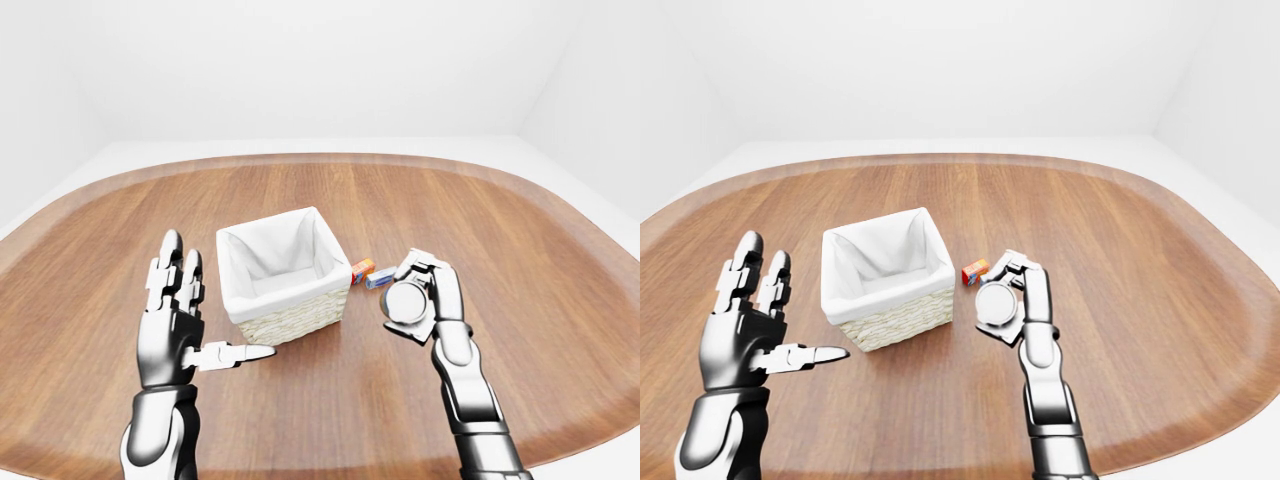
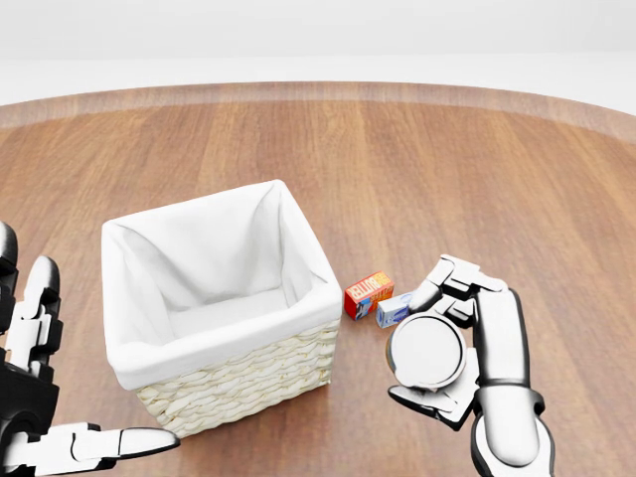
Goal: Pick up the alphabet soup and put it in the basket.
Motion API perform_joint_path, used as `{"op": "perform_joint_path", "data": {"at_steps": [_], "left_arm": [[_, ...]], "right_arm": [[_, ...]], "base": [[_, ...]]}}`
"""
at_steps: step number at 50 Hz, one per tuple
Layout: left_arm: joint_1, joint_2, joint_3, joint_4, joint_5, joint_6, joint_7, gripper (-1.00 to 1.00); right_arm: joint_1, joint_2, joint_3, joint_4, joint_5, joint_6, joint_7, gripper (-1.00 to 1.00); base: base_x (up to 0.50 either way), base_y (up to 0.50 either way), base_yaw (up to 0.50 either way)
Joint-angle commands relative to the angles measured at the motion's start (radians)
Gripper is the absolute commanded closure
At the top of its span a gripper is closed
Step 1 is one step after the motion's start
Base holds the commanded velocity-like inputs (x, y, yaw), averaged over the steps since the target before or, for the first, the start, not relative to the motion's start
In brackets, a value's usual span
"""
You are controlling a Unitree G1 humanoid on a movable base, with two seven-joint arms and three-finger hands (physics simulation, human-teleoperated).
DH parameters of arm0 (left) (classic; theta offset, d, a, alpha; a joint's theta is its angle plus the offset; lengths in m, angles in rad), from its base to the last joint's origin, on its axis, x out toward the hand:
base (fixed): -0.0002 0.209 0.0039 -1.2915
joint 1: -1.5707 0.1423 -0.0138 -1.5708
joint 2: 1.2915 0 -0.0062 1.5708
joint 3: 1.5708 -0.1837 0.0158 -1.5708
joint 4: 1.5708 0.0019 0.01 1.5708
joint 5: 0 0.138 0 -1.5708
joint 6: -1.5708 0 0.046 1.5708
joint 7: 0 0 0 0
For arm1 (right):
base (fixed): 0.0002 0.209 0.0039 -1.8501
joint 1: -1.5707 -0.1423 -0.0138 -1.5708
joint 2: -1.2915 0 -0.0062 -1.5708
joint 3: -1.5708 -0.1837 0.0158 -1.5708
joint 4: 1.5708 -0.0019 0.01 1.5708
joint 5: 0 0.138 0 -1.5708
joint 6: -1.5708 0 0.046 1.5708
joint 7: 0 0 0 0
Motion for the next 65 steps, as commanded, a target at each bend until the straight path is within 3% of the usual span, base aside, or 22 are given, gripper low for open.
{"op": "perform_joint_path", "data": {"at_steps": [1,15,36,51,65], "left_arm": [[-0.001,-0.001,0.004,-0.004,-0.002,0.000,-0.002,-1.00],[0.000,0.000,0.001,-0.002,-0.003,0.000,-0.003,-1.00],[0.012,-0.005,0.011,-0.027,-0.015,0.000,-0.018,-1.00],[0.022,-0.009,0.012,-0.042,-0.017,0.000,-0.025,-1.00],[0.035,-0.016,0.020,-0.067,-0.027,0.000,-0.036,-1.00]], "right_arm": [[-0.025,0.025,0.048,-0.121,0.052,0.071,-0.004,1.00],[-0.193,0.091,0.130,-0.056,0.003,0.071,-0.037,1.00],[-0.225,0.205,0.257,-0.102,-0.111,0.071,-0.082,1.00],[-0.354,0.266,0.256,0.034,-0.116,0.071,-0.114,1.00],[-0.578,0.285,0.194,0.343,-0.095,0.071,-0.184,1.00]], "base": [[0.00,0.00,0.00],[0.00,0.00,0.00],[0.00,0.00,0.00],[0.00,0.00,0.00],[0.00,0.00,0.00]]}}
